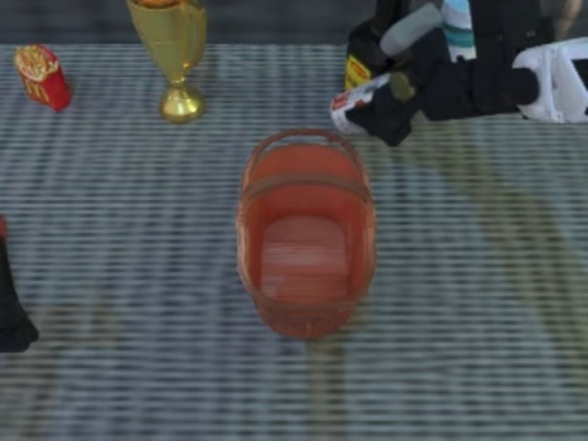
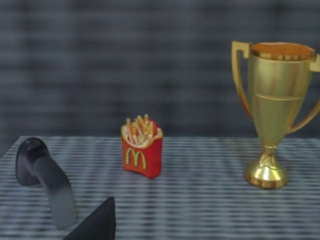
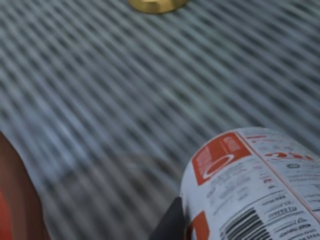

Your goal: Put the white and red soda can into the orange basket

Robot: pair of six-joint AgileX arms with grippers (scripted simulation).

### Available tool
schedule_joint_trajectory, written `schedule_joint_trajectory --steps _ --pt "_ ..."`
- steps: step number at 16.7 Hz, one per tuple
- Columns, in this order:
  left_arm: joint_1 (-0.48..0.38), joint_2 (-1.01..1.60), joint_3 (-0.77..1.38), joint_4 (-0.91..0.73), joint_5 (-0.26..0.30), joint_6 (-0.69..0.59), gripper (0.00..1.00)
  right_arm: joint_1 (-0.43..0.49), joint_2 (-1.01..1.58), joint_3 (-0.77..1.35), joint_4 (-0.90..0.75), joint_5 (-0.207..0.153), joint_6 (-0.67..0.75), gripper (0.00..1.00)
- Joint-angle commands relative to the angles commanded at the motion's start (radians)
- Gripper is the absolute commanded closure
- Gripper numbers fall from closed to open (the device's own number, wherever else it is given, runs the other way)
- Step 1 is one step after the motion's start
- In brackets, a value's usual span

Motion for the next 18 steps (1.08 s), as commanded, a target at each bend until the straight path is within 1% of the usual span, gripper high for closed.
schedule_joint_trajectory --steps 3,5,7,9,11,12,13,18 --pt "0.0 0.0 0.0 0.0 0.0 0.0 0.0 0.018 -0.035 -0.079 0.314 -0.179 0.097 1.0" --pt "0.0 0.0 0.0 0.0 0.0 0.0 0.0 0.029 -0.063 -0.129 0.5 -0.289 0.156 1.0" --pt "0.0 0.0 0.0 0.0 0.0 0.0 0.0 0.039 -0.091 -0.172 0.651 -0.383 0.204 1.0" --pt "0.0 0.0 0.0 0.0 0.0 0.0 0.0 0.047 -0.116 -0.203 0.76 -0.458 0.241 1.0" --pt "0.0 0.0 0.0 0.0 0.0 0.0 0.0 0.052 -0.134 -0.222 0.826 -0.507 0.263 1.0" --pt "0.0 0.0 0.0 0.0 0.0 0.0 0.0 0.053 -0.139 -0.227 0.843 -0.52 0.269 1.0" --pt "0.0 0.0 0.0 0.0 0.0 0.0 0.0 0.054 -0.141 -0.229 0.85 -0.525 0.271 1.0" --pt "0.0 0.0 0.0 0.0 0.0 0.0 0.0 0.049 -0.134 -0.226 0.851 -0.525 0.272 1.0"
